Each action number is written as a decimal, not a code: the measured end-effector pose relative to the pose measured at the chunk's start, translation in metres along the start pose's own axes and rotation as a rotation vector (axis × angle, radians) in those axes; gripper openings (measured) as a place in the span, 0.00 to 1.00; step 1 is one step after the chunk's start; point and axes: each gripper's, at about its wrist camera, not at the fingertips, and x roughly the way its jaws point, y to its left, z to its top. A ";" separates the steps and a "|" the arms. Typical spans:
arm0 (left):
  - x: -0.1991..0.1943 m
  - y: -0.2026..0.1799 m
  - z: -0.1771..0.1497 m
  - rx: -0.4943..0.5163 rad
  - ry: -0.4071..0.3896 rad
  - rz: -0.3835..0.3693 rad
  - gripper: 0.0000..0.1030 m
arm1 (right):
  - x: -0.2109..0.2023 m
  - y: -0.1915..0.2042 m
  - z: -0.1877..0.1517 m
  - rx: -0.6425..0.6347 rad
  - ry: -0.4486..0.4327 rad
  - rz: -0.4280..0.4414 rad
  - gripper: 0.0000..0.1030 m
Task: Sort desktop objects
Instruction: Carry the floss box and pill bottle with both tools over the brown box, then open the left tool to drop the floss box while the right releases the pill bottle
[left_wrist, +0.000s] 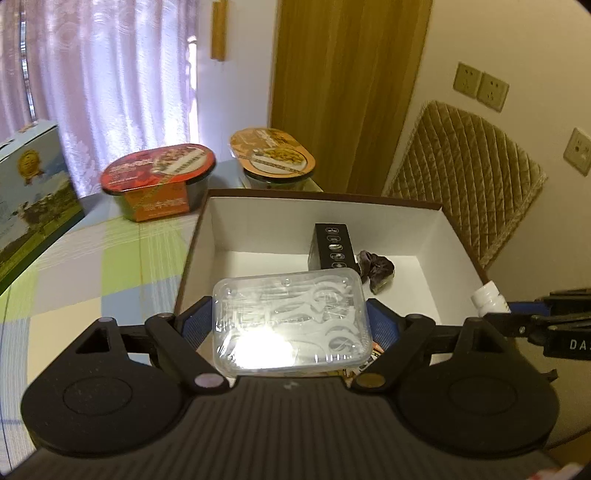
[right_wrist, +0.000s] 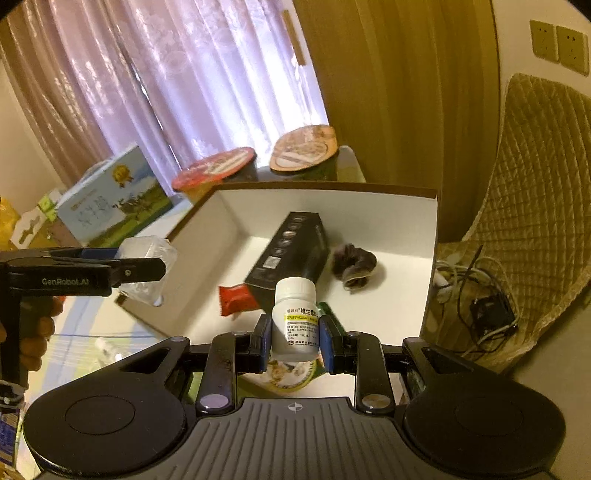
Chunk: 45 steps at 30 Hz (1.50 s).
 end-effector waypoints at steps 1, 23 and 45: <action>0.007 0.000 0.002 -0.001 0.013 0.005 0.82 | 0.004 -0.002 0.001 -0.004 0.009 -0.003 0.23; 0.127 0.005 -0.015 0.039 0.437 0.042 0.82 | 0.071 -0.009 -0.001 -0.211 0.294 -0.076 0.23; 0.146 0.009 -0.015 0.072 0.546 -0.009 0.84 | 0.119 0.003 0.015 -0.559 0.619 -0.087 0.24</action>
